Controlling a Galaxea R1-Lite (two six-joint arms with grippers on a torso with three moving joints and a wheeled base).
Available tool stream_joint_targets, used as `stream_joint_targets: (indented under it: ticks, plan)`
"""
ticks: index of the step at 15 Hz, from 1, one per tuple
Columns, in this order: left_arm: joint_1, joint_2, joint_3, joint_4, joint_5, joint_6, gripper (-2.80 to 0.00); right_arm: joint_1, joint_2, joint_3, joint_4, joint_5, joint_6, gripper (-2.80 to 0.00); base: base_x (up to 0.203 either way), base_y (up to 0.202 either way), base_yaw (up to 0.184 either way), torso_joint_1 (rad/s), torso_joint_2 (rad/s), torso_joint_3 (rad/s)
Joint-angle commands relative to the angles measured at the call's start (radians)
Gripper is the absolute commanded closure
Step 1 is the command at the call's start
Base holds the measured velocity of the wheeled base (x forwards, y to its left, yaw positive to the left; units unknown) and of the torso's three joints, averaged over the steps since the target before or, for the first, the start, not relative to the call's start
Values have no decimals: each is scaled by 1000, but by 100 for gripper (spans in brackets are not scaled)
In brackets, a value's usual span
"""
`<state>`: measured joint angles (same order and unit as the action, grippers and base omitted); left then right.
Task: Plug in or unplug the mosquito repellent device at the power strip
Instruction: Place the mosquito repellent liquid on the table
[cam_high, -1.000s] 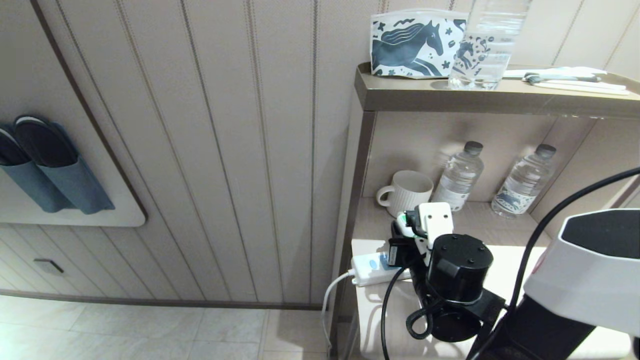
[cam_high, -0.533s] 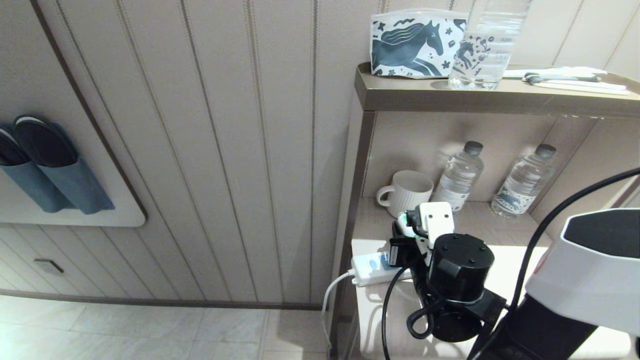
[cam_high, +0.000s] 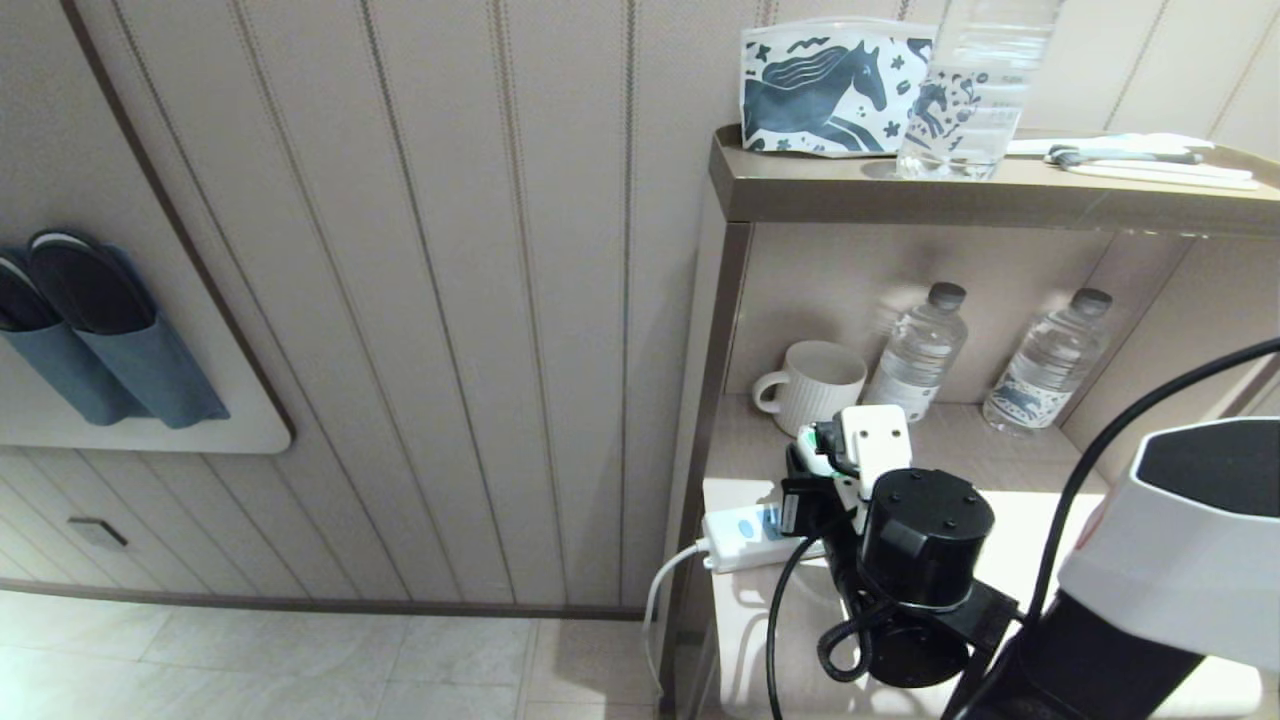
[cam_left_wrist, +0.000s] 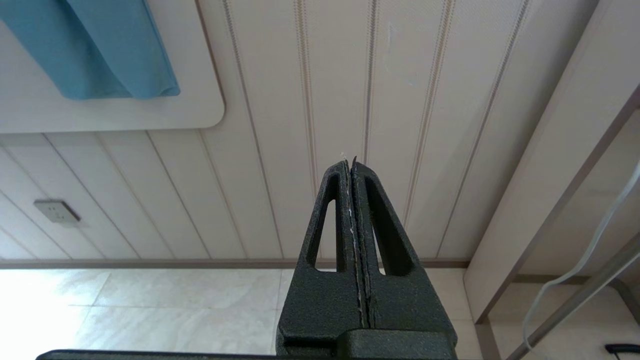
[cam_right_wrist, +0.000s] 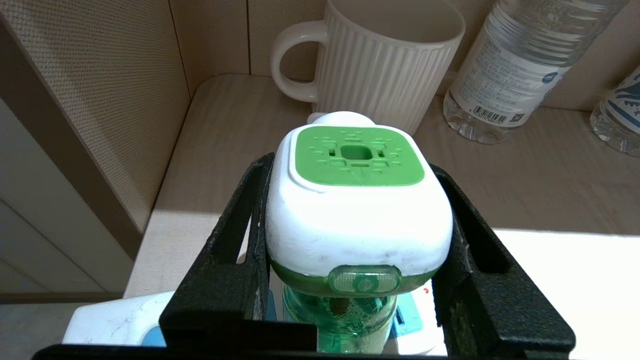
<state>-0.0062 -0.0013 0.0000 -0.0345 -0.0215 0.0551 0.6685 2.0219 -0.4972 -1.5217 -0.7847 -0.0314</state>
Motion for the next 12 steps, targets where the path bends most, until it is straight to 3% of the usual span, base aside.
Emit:
stream_joint_targets:
  ticks: [1,12]
  plan:
    - [0,1,0,-1,0,0,0,0,-2,0,-48,-5,-1,0,0,0,0,0,0,0]
    - [0,1,0,-1,0,0,0,8,-12,20,-48,-2,-18,0,0,0,0,0,0,0]
